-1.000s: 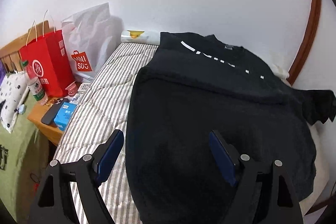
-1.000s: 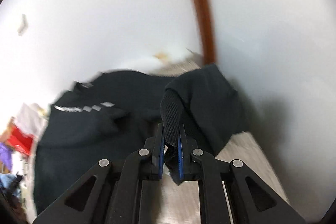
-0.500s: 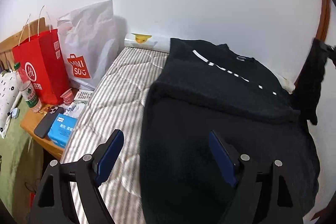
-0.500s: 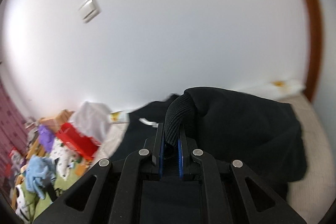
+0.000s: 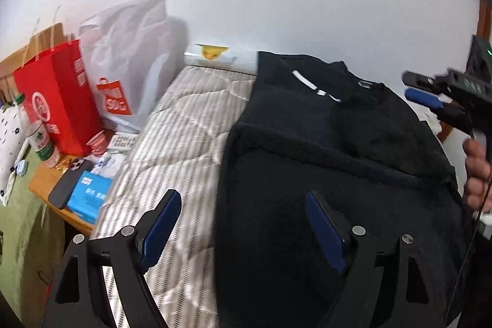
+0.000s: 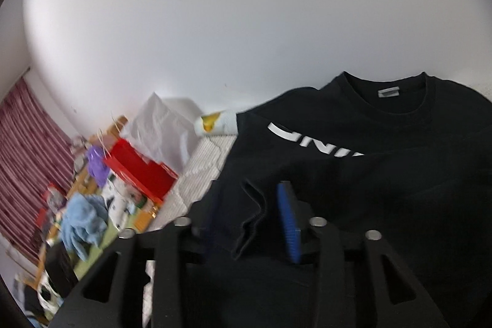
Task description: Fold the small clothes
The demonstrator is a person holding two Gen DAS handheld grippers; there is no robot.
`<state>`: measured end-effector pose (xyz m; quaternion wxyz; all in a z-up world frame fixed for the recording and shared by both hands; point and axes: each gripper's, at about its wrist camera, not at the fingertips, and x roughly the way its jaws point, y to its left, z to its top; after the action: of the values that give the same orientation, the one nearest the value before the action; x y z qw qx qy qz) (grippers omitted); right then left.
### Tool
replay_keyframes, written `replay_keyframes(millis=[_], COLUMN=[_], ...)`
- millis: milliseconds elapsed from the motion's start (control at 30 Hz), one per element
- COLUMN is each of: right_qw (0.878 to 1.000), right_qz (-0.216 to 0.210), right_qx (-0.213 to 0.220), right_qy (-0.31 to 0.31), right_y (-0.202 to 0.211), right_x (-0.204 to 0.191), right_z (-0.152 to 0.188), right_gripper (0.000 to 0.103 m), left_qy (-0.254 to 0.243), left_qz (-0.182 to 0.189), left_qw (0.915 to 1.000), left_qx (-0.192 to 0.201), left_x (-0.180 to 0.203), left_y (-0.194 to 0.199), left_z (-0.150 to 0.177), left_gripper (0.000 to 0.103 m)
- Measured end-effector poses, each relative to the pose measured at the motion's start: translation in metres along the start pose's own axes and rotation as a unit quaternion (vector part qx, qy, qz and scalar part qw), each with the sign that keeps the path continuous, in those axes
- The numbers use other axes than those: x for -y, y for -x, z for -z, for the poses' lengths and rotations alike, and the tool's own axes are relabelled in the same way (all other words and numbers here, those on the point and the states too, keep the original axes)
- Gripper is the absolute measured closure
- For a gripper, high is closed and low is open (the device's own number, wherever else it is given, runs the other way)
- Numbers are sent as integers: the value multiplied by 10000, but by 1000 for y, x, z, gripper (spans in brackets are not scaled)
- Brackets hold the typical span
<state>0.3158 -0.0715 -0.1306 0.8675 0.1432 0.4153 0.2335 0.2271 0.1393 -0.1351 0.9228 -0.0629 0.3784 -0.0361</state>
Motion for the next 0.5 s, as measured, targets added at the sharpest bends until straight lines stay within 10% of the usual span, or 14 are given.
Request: replay_keyframes(millis=[200,500], right_qw=[9928,9413], right_qz=[1054,3281], right_qx=[243,-73], right_qy=[513,796], right_y=[64,120], right_x=[42,139], right_z=[33,98], right_gripper=[54,54], left_qy=[-327,-496], left_qz=[234,150], left_qw=[9992,9985], left_qx=[-61,-193], left_x=[43,88], left_y=[-23,-96], left_z=[-15,-54], left_gripper=[22,30])
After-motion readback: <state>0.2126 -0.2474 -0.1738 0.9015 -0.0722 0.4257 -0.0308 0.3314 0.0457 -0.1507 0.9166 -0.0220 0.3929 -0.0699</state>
